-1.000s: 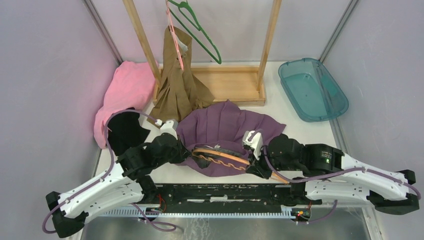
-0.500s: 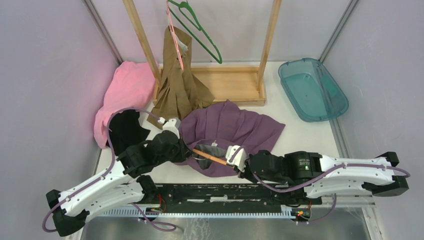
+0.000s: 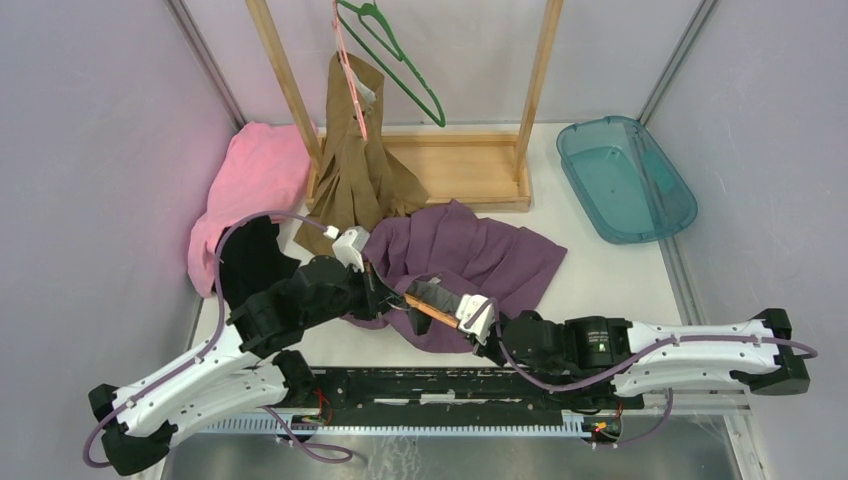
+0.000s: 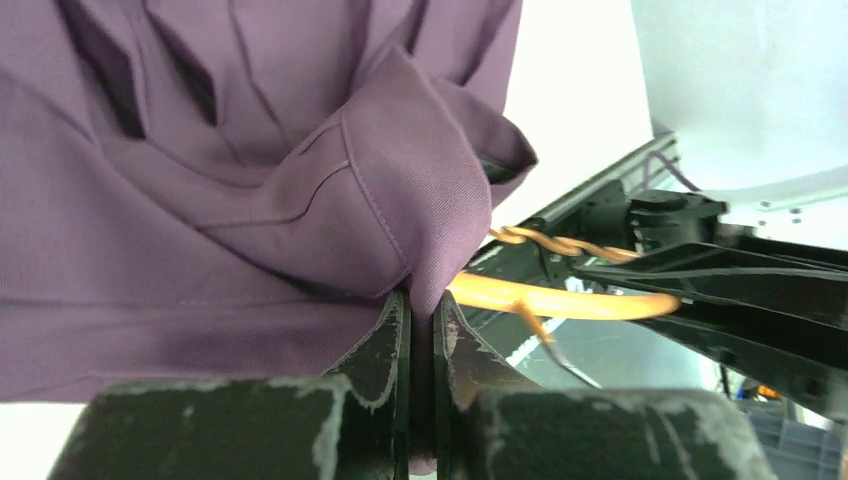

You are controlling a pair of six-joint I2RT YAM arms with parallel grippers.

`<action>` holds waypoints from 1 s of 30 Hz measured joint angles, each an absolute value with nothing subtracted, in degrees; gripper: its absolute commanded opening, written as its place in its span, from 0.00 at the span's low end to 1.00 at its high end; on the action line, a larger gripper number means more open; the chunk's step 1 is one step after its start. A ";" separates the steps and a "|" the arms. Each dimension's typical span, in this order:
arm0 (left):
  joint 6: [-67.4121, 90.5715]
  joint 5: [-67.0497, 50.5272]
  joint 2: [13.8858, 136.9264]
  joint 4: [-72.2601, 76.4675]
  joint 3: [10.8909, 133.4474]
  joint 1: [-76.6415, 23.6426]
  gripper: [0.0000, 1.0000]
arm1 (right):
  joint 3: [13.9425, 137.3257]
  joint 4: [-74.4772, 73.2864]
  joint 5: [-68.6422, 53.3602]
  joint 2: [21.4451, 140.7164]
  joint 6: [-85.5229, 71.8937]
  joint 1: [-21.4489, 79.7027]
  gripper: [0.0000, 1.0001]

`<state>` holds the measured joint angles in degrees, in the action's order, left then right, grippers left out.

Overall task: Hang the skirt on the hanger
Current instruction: Hang the skirt on the hanger.

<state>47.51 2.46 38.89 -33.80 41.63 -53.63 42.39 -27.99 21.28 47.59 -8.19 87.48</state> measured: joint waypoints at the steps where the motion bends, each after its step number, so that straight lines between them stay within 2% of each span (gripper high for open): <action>1: 47.51 1.74 38.65 -33.01 41.63 -53.63 0.09 | 41.32 -26.35 21.30 47.66 -8.01 87.48 0.01; 7: 46.52 0.40 35.75 -29.80 39.53 -52.84 0.24 | 39.13 -21.08 22.33 48.49 -7.35 87.50 0.01; 13: 46.22 0.32 29.89 -25.63 33.76 -52.56 0.48 | 35.48 -15.05 23.03 48.56 -6.96 87.53 0.01; 24: 46.30 1.63 15.27 -22.28 21.69 -52.49 0.53 | 28.34 1.34 21.76 55.37 -7.18 87.68 0.01; 26: 46.30 2.02 13.91 -22.39 21.04 -52.49 0.58 | 28.23 2.63 21.63 56.88 -7.29 87.59 0.01; 27: 46.28 2.31 13.50 -22.44 20.93 -52.47 0.63 | 28.23 3.09 21.47 57.34 -7.44 87.46 0.01; 30: 46.13 3.66 12.19 -22.65 20.78 -52.45 0.98 | 28.16 4.21 20.12 57.82 -8.19 86.11 0.01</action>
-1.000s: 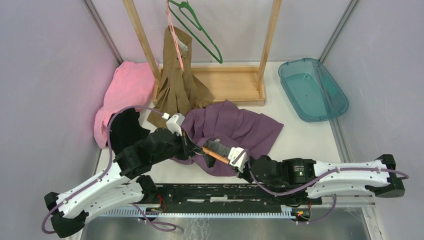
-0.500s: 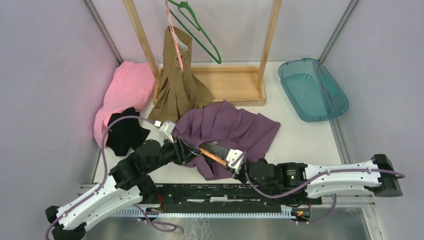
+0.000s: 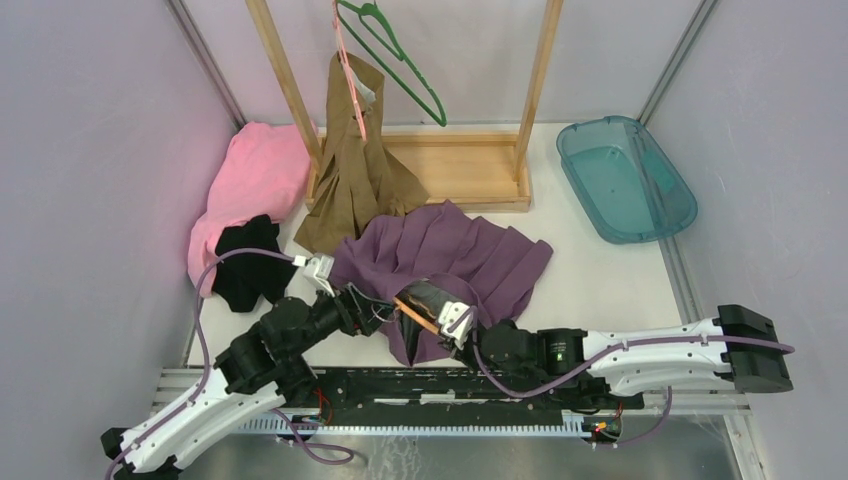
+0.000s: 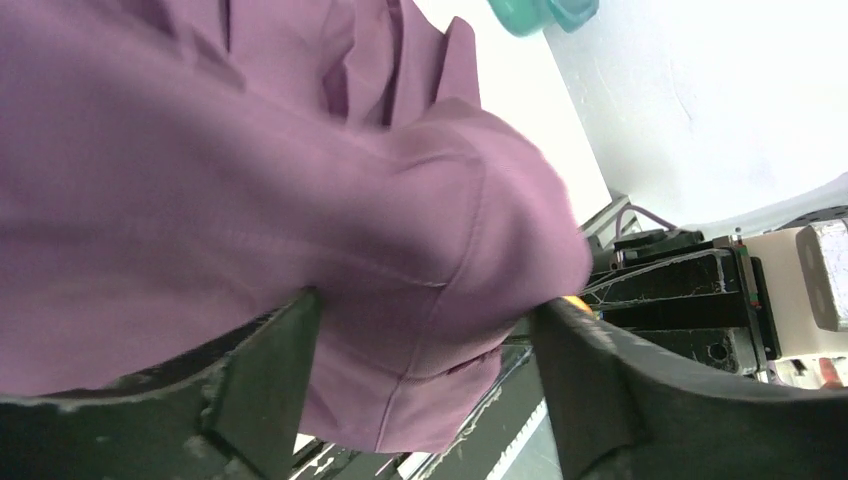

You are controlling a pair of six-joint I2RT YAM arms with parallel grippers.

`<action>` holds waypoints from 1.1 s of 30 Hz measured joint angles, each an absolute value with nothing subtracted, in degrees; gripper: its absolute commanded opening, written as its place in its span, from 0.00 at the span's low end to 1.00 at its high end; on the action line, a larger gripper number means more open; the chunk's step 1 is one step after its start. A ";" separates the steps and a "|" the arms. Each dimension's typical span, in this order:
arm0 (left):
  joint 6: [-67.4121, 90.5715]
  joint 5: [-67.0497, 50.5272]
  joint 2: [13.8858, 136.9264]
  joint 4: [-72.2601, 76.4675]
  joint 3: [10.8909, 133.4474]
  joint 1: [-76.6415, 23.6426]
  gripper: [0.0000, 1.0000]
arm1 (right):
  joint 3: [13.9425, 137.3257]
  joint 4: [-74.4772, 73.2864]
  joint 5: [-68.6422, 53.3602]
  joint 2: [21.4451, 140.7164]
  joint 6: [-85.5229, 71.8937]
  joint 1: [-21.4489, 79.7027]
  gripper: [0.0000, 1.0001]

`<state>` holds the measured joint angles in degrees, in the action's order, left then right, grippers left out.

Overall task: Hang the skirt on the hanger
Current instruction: Hang the skirt on the hanger.

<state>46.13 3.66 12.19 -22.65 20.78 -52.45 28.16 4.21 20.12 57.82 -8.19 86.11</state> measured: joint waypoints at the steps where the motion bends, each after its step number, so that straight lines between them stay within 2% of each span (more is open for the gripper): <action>1: 45.98 4.62 11.79 -22.72 20.67 -52.42 0.99 | 28.03 4.43 19.11 57.80 -8.80 85.36 0.01; 13: 45.80 5.72 12.23 -20.12 18.37 -52.21 0.99 | 29.61 3.55 4.32 63.66 -14.52 78.83 0.01; 19: 50.35 8.64 15.44 -25.69 20.93 -52.86 0.99 | 35.20 -3.62 1.02 68.77 -16.53 77.76 0.01; 25: 59.68 7.55 20.45 -30.28 22.31 -53.23 0.99 | 38.33 -11.68 0.32 68.73 -18.13 77.21 0.01; 33: 71.20 7.42 11.18 -45.60 25.10 -54.24 0.99 | 43.81 -13.89 -1.15 63.61 -18.20 77.17 0.01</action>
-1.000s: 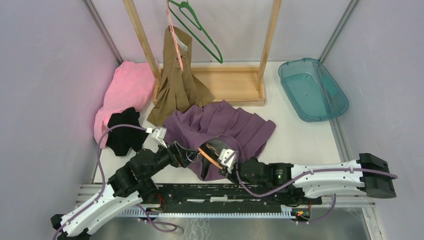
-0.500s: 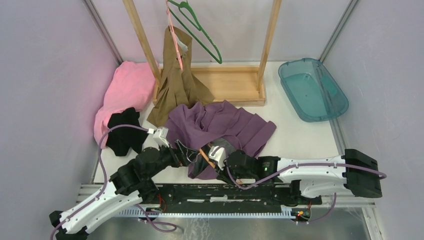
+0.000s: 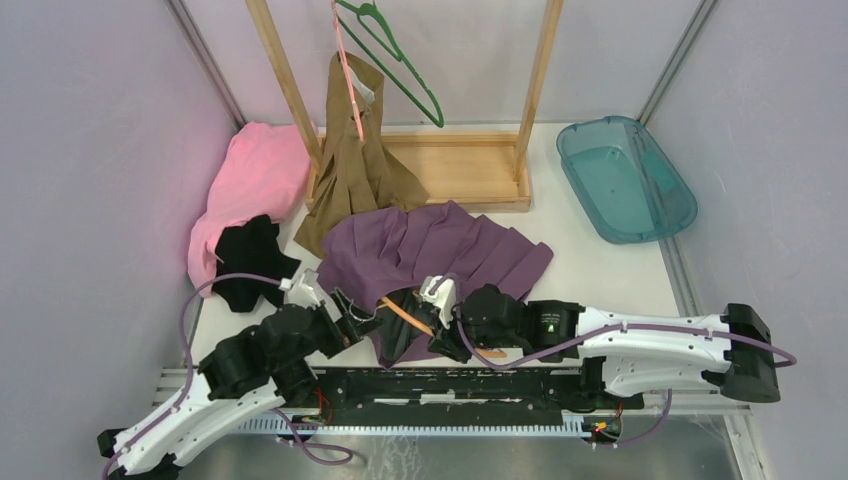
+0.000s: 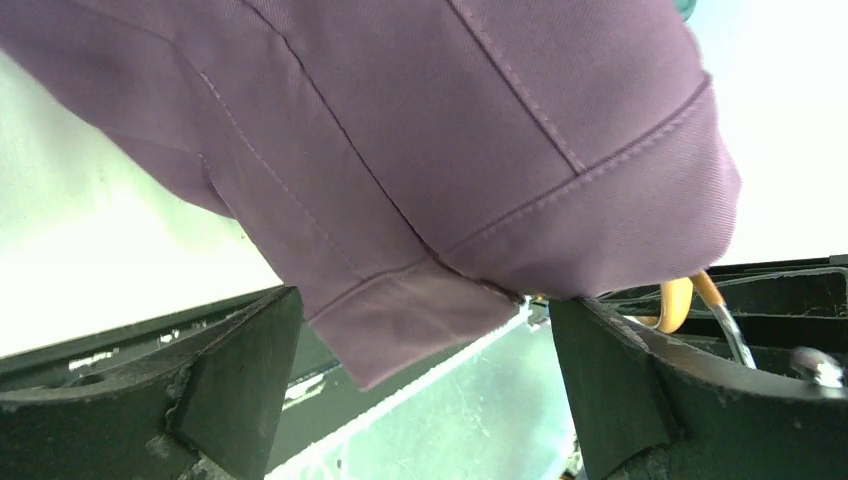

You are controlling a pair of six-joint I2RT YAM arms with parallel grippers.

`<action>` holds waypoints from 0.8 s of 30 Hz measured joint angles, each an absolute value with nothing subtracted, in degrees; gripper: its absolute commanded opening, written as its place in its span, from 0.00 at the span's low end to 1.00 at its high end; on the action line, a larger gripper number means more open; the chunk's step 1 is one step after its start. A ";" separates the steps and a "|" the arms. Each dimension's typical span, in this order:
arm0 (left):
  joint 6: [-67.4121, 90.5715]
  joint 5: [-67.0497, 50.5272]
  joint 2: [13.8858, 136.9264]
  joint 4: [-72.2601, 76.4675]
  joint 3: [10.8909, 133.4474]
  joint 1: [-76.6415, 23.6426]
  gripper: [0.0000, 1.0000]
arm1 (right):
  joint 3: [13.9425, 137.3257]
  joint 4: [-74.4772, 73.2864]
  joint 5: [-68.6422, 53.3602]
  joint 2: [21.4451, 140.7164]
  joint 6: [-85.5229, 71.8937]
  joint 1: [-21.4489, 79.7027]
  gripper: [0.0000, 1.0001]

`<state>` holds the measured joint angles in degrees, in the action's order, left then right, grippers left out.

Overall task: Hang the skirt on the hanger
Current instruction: Hang the skirt on the hanger.

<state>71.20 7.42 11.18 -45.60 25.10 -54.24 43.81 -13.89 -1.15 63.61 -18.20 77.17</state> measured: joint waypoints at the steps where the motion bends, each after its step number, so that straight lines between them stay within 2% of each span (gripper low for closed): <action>1: 72.01 7.49 9.89 -47.13 25.63 -54.24 0.99 | 44.27 -13.89 -1.06 63.16 -18.22 77.10 0.01; 6: 74.85 7.88 4.47 -54.17 27.31 -54.24 0.99 | 45.34 -14.46 -1.19 62.83 -18.72 75.50 0.01; 14: 76.12 10.46 3.81 -62.54 33.91 -54.24 0.99 | 45.34 -14.52 -1.58 67.00 -20.80 72.44 0.01; 24: 72.23 9.85 16.01 -62.19 49.12 -53.89 0.99 | 46.33 -12.53 -3.66 73.67 -20.71 73.32 0.01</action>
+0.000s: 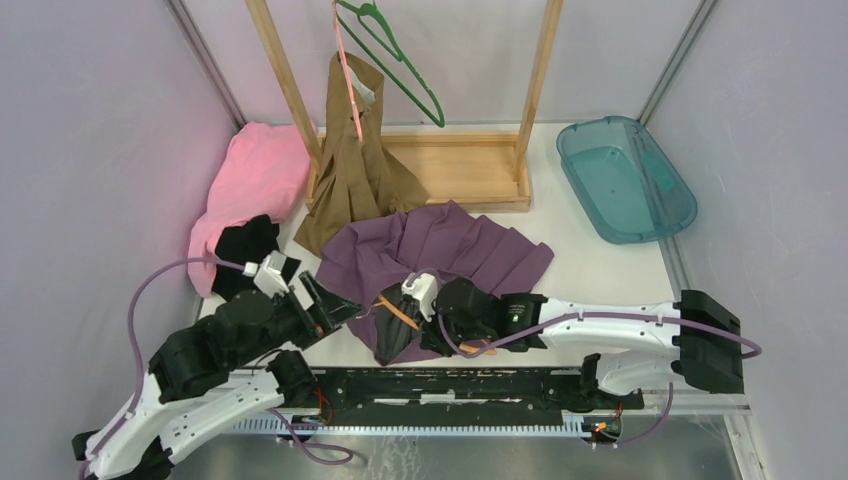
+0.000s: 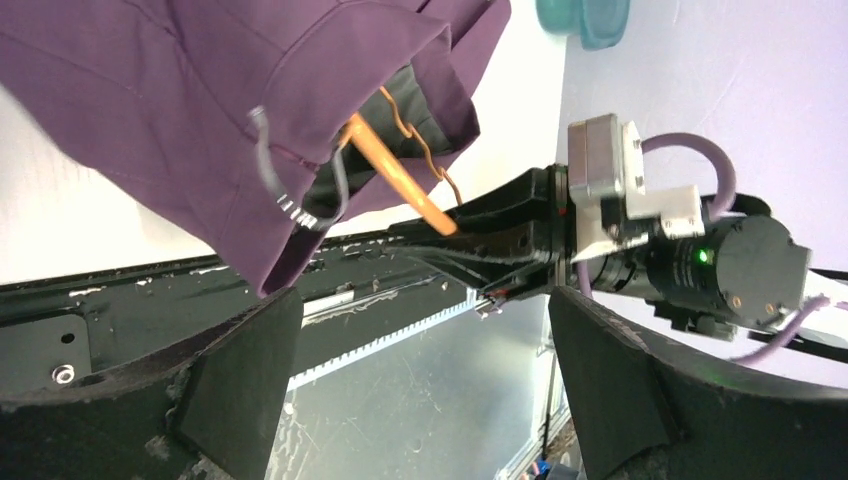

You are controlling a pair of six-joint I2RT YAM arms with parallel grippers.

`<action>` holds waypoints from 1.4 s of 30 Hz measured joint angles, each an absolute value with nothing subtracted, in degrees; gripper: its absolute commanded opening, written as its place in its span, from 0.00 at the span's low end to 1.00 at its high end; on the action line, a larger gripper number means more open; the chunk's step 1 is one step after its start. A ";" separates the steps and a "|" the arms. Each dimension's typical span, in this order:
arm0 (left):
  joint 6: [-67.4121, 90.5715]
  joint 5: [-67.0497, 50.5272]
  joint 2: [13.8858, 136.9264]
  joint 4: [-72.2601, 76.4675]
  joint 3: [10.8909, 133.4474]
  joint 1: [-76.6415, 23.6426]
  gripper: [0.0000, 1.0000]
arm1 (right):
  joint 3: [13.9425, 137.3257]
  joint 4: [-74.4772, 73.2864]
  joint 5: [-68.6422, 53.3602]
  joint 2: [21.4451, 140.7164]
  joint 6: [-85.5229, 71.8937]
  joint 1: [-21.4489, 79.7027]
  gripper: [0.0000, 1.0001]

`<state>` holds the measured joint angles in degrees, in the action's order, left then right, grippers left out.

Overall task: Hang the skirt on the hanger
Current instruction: Hang the skirt on the hanger.

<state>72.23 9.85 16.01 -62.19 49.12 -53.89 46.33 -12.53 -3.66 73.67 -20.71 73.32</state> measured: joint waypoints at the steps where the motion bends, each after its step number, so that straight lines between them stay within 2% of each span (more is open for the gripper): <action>1: 71.46 9.52 17.61 -61.28 49.34 -53.78 0.99 | 46.83 -12.58 -3.49 74.35 -20.43 73.84 0.01; 7: 67.37 7.09 25.52 -57.95 47.11 -53.69 0.99 | 49.50 -11.70 -2.81 77.87 -18.70 77.62 0.01; 14: 66.26 7.46 24.62 -59.96 44.60 -53.69 0.99 | 49.63 -10.13 -1.54 80.25 -16.99 80.16 0.01; 28: 61.28 7.31 32.73 -61.04 39.57 -53.69 0.99 | 49.87 -7.51 -0.19 84.73 -12.95 82.41 0.01; 32: 60.97 7.31 34.17 -61.06 39.57 -53.69 0.88 | 50.72 -6.98 1.04 85.47 -11.46 83.40 0.01; 35: 60.93 7.20 35.27 -60.95 39.57 -53.69 0.73 | 51.00 -6.31 2.35 85.47 -10.20 84.40 0.01; 40: 59.81 7.09 36.93 -61.10 39.64 -53.69 0.57 | 52.16 -5.10 4.40 85.47 -8.49 85.01 0.01; 42: 59.90 7.09 37.34 -60.58 39.77 -53.49 0.46 | 52.18 -5.32 4.95 85.47 -8.08 85.08 0.01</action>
<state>59.90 7.09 37.34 -60.58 39.77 -53.49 52.18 -5.32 4.95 85.47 -8.08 85.08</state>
